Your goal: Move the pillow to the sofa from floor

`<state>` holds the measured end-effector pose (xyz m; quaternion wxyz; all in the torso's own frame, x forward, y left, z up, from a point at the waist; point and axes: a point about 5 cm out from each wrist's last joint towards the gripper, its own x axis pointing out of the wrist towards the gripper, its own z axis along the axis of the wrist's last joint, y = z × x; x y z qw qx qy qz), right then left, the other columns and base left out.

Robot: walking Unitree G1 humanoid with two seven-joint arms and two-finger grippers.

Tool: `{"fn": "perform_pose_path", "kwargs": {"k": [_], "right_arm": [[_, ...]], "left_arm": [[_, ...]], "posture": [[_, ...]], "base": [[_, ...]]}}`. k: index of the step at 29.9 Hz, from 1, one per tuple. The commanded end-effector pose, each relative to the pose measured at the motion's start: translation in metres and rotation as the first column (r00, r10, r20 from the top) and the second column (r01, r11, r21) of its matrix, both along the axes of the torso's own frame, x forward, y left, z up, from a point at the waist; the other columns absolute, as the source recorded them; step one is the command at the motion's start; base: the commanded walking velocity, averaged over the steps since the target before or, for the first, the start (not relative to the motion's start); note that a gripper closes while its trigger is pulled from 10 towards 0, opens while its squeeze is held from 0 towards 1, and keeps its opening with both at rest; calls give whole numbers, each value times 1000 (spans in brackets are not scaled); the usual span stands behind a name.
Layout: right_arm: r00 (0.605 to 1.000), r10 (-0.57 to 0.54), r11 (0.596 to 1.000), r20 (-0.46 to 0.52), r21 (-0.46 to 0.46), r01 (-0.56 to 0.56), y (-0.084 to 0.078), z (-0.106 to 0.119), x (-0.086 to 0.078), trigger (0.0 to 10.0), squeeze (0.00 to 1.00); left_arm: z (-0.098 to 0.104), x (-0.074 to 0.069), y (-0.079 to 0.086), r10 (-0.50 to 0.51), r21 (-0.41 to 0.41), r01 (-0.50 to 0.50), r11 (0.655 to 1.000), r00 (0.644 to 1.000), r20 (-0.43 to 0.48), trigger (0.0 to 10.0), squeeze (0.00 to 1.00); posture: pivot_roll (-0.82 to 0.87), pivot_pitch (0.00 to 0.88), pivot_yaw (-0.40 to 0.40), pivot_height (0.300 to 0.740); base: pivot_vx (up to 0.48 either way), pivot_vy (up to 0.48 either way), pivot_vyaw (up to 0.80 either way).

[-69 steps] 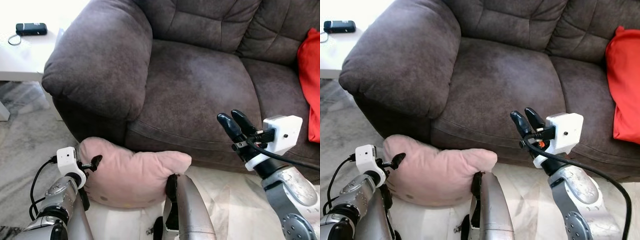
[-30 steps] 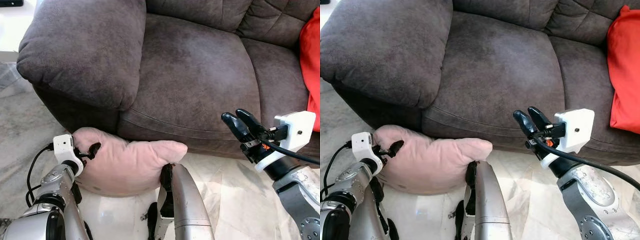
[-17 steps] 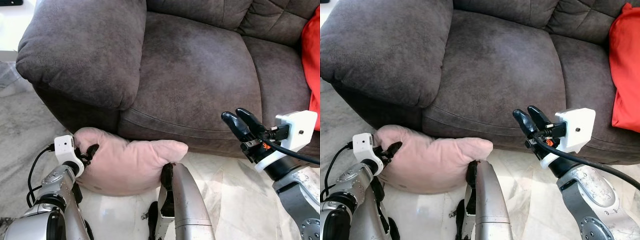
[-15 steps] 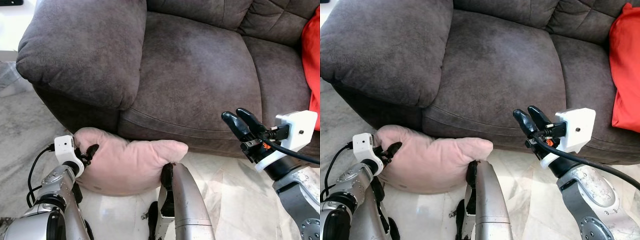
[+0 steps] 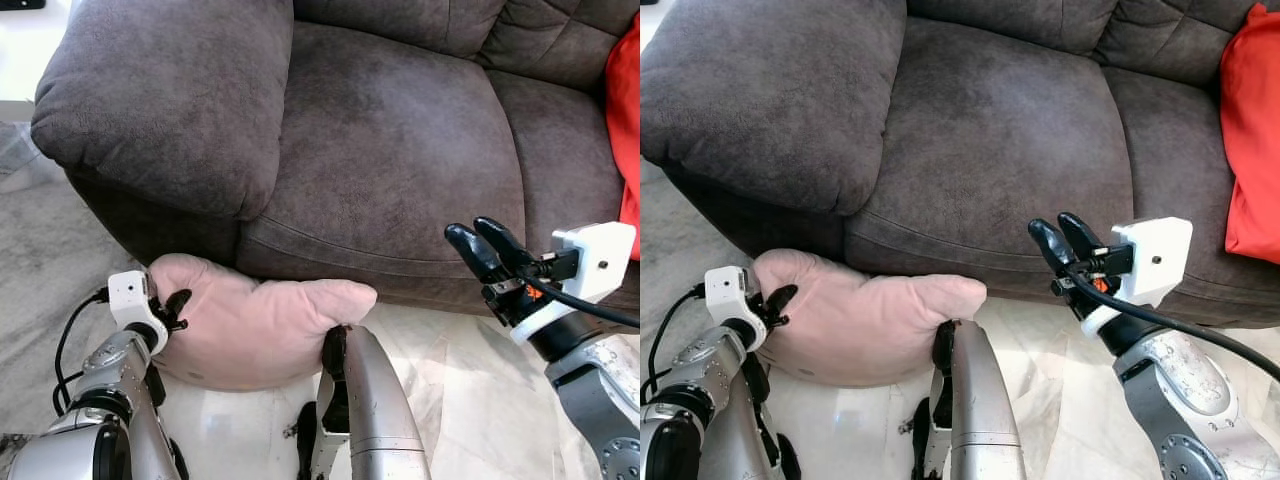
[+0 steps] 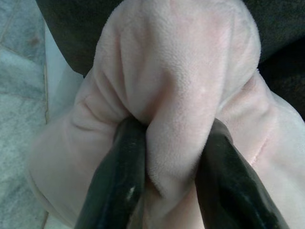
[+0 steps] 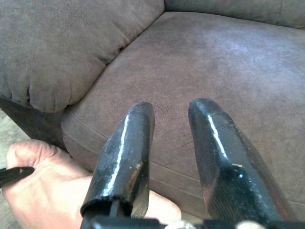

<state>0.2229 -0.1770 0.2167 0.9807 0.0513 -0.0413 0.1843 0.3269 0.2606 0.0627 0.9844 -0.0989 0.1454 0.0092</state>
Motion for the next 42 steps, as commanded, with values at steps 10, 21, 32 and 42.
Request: {"fn": "perform_pose_path", "kwargs": {"k": [10, 21, 32, 42], "right_arm": [[1000, -24, 1000, -11, 15, 25, 2, -9, 0, 10000, 0], [990, -115, 993, -82, 22, 117, -3, -42, 8, 10000, 0], [980, -175, 982, -91, 48, 180, 0, -69, 24, 10000, 0], [980, -196, 978, -43, 68, 199, 3, -74, 42, 10000, 0]], "left_arm": [[-10, -5, -19, -46, 42, 44, 998, 998, 35, 0, 0], [23, -12, -67, -98, 56, 86, 995, 948, 303, 10000, 0], [41, -36, -90, -109, 125, 69, 990, 932, 346, 10000, 0], [50, -30, -98, -104, 128, 62, 990, 929, 355, 10000, 0]], "posture": [[-133, 288, -252, 478], [-74, 225, -217, 478], [-2, 133, -176, 478], [8, 57, -144, 478]], "base": [[0, 0, 0], [0, 0, 0], [0, 0, 0], [0, 0, 0]]}}
